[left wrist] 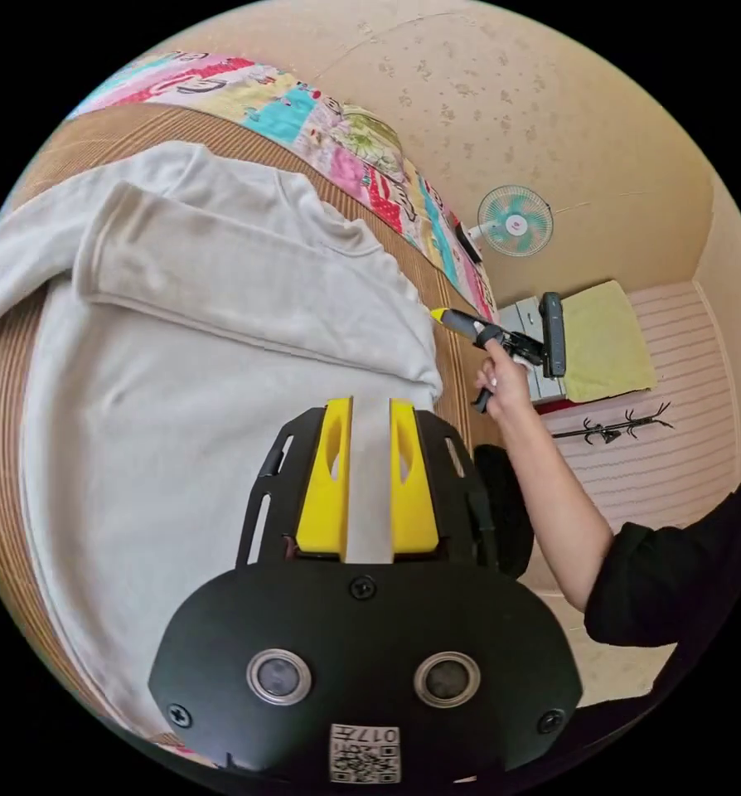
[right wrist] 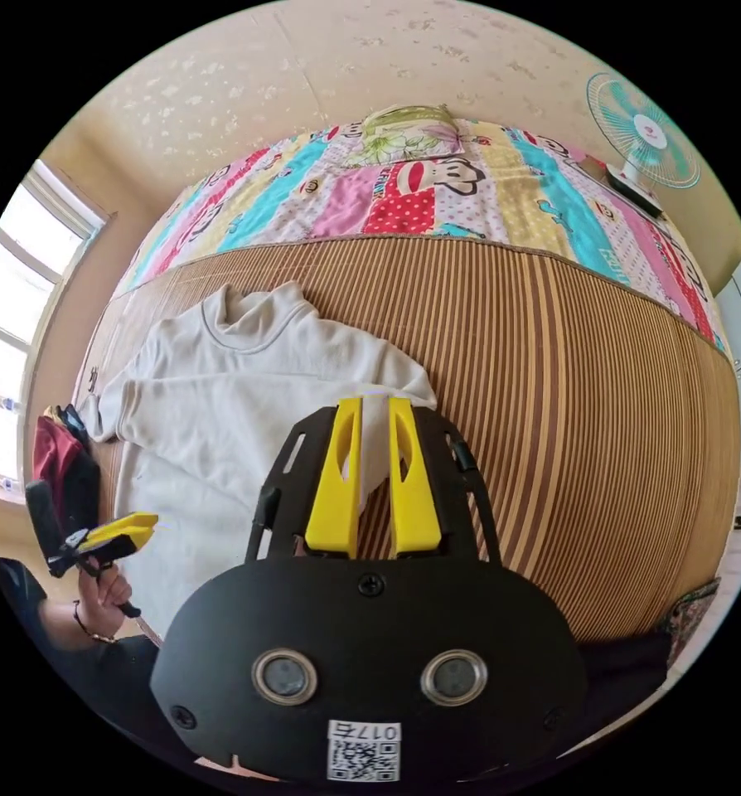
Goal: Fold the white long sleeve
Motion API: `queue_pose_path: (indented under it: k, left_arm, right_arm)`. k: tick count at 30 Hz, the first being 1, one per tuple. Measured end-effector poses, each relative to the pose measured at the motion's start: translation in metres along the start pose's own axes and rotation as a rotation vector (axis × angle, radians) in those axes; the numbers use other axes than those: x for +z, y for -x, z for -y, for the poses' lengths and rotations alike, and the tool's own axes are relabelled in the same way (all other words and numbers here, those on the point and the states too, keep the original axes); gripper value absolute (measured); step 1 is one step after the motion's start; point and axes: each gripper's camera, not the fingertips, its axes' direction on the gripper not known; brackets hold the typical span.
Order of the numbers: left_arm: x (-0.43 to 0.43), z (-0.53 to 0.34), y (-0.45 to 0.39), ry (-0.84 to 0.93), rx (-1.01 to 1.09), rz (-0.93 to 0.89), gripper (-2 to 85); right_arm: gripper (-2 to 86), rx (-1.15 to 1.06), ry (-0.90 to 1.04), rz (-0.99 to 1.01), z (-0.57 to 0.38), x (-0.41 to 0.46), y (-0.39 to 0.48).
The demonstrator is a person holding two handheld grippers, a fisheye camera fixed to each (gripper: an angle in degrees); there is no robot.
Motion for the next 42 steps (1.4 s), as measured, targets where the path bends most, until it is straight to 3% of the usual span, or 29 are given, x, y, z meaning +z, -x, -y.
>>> queue_pose_path:
  k: [6, 10, 13, 14, 16, 19, 22, 24, 27, 32, 35, 39, 42]
  left_arm:
    - [-0.125, 0.013, 0.083, -0.112, -0.111, 0.427, 11.5]
    - [-0.152, 0.053, 0.107, -0.185, -0.113, 0.596, 13.9]
    - [-0.155, 0.078, 0.146, -0.178, -0.271, 0.670, 14.2]
    - [-0.146, 0.081, 0.169, -0.118, -0.355, 0.638, 14.2]
    - [-0.139, 0.063, 0.197, -0.159, -0.478, 0.552, 13.3]
    - [-0.146, 0.027, 0.202, -0.266, -0.497, 0.562, 8.6]
    - [-0.157, 0.008, 0.209, -0.283, -0.487, 0.493, 3.7]
    - [-0.174, -0.008, 0.217, -0.355, -0.489, 0.329, 1.4]
    - [-0.201, -0.022, 0.207, -0.481, -0.398, 0.195, 0.4]
    - [-0.240, -0.045, 0.188, -0.685, -0.198, 0.014, -0.2]
    - [-0.248, -0.062, 0.198, -0.776, -0.209, -0.130, -0.2]
    - [-0.244, -0.076, 0.204, -0.826, -0.220, -0.291, -0.3]
    - [-0.245, -0.069, 0.180, -0.803, -0.118, -0.311, -0.3]
  right_arm:
    - [4.6, -0.108, -0.074, -0.014, -0.034, -0.028, 0.104]
    - [5.0, -0.145, -0.068, 0.089, -0.041, -0.012, 0.166]
    - [6.7, -0.232, -0.057, 0.257, -0.032, -0.005, 0.208]
    - [7.5, -0.293, -0.053, 0.316, -0.027, -0.002, 0.227]
    - [8.6, -0.479, 0.014, 0.348, -0.022, 0.007, 0.268]
    - [10.1, -0.714, 0.095, 0.203, -0.030, 0.033, 0.333]
    - [9.3, -0.756, 0.119, 0.097, -0.041, 0.064, 0.361]
    - [7.2, -0.737, 0.161, 0.049, -0.046, 0.081, 0.364]
    - [4.6, -0.627, 0.065, 0.092, -0.049, 0.061, 0.350]
    - [3.7, -0.339, -0.273, -0.005, -0.046, -0.025, 0.307]
    - [3.7, -0.242, -0.455, -0.050, -0.055, -0.048, 0.301]
    - [4.0, -0.244, -0.343, 0.009, -0.051, -0.007, 0.314]
    - [5.6, -0.279, -0.072, 0.262, -0.048, 0.056, 0.314]
